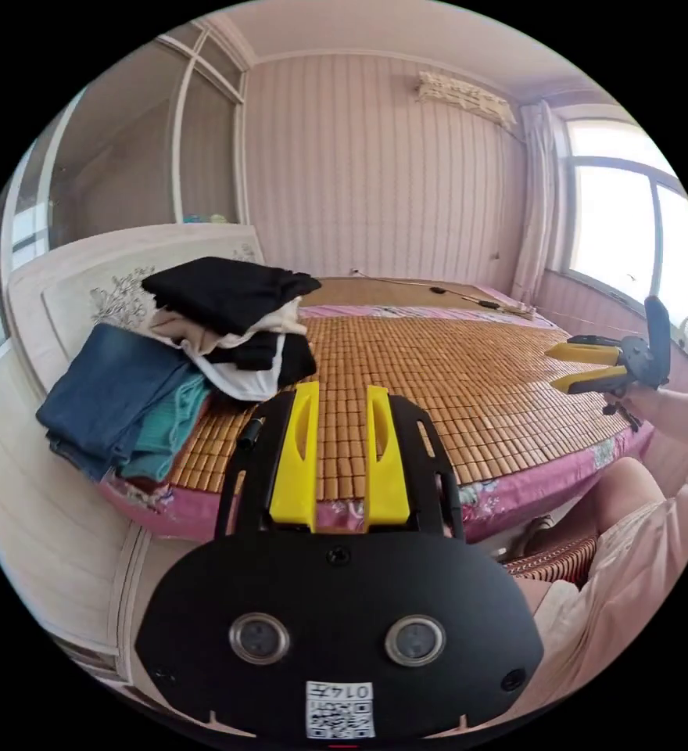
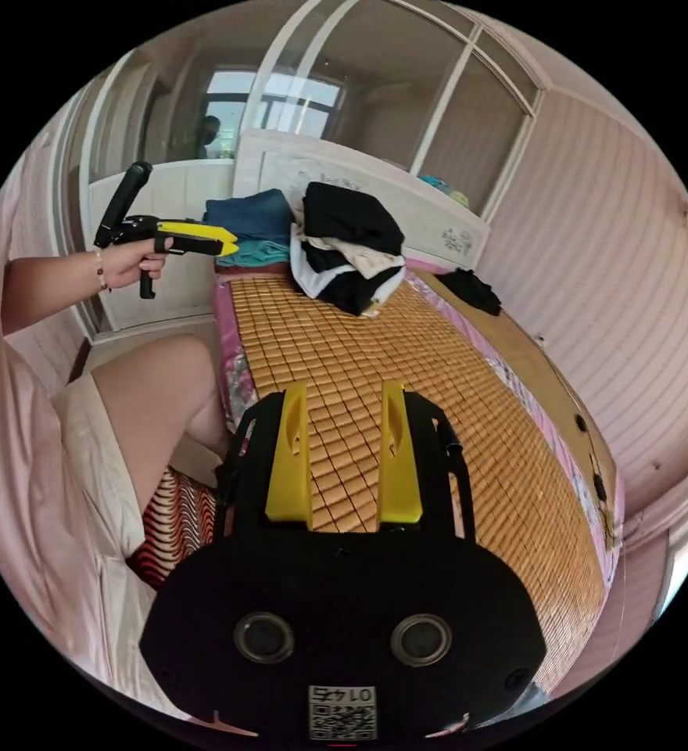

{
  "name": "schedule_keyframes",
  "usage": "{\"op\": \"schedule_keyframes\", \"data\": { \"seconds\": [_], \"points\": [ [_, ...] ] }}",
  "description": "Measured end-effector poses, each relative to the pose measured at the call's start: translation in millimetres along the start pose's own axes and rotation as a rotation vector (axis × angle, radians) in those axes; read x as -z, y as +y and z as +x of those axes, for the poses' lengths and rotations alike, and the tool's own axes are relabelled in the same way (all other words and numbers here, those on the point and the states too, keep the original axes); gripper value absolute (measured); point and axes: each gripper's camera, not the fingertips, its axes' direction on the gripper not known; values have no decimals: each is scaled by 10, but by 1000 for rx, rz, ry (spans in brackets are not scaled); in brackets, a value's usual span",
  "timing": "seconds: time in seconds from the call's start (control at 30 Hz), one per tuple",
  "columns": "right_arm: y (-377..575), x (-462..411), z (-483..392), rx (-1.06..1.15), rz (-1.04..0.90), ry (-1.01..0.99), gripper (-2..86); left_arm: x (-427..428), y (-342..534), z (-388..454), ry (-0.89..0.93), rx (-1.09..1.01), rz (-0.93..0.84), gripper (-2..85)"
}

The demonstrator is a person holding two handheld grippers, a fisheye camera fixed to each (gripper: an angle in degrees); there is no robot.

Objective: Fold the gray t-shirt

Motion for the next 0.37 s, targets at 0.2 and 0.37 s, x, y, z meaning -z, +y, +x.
{"op": "schedule_keyframes", "data": {
  "seconds": [0.2,0.37],
  "points": [
    [-1601,-846,-568,290,56,-255,138,691,549,-1370,-179,338,28,91],
    [-2654,-1332,-1038,491,134,-295,150,948,689,-2121,-272,494,51,85]
  ]
}}
